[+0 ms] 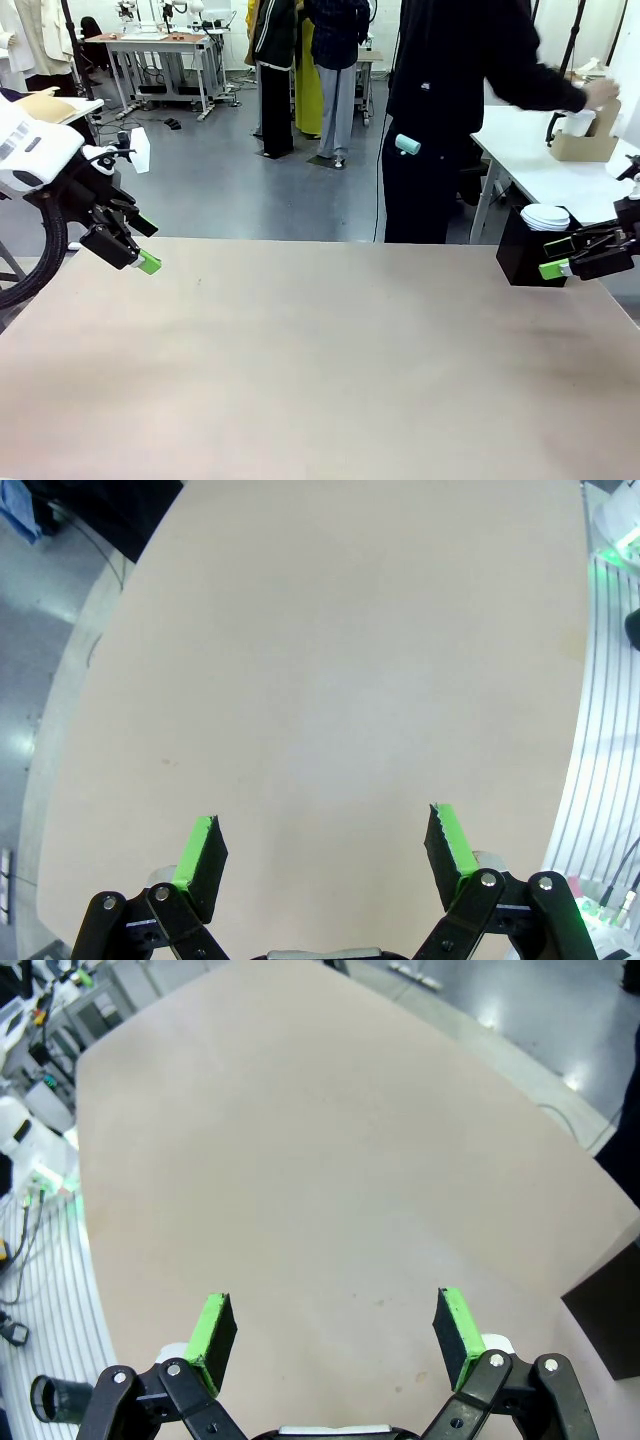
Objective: Pour a drink into a cup and package it in a carrier.
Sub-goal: Insert the held 600 ml Paper Cup into the Cup Carrier.
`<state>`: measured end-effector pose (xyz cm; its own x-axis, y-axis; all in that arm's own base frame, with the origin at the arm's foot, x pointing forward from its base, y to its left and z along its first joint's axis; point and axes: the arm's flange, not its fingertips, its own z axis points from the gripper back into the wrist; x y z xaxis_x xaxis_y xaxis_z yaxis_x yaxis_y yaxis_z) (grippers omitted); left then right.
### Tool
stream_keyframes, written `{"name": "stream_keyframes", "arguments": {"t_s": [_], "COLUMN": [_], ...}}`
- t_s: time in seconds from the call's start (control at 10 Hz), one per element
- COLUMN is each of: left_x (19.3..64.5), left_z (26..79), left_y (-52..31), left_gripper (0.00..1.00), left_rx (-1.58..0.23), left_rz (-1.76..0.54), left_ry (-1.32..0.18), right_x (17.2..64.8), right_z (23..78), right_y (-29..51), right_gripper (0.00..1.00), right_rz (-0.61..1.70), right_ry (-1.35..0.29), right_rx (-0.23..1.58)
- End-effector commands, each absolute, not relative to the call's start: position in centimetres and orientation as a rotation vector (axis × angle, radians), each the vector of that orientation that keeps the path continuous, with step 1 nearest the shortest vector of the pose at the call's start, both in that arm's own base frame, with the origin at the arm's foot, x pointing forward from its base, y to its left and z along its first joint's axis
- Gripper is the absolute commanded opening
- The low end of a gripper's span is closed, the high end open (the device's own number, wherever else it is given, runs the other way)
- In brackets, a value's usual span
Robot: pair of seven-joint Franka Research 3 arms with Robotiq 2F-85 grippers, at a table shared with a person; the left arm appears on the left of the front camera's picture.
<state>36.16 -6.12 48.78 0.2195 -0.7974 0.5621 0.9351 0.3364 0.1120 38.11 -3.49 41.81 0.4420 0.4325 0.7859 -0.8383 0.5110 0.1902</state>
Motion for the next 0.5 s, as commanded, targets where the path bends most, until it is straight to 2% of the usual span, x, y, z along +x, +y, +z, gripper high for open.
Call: {"name": "stream_keyframes", "arguments": {"t_s": [0.0,0.4], "left_x": [36.2,36.2], "left_z": [48.85,48.85], "left_y": [-6.23,-6.23], "left_gripper": [1.0,1.0], "left_rx": [-0.299,-0.299], "left_rz": [-1.205,-1.205], "left_ry": [-0.597,-0.597], "right_x": [38.06,38.06], "right_z": [41.87,41.87], "right_y": [-3.6,-3.6], "right_gripper": [1.0,1.0], "right_rz": [0.861,0.861], "right_ry": [-0.747,-0.747], "right_rx": [0.625,0.625]}}
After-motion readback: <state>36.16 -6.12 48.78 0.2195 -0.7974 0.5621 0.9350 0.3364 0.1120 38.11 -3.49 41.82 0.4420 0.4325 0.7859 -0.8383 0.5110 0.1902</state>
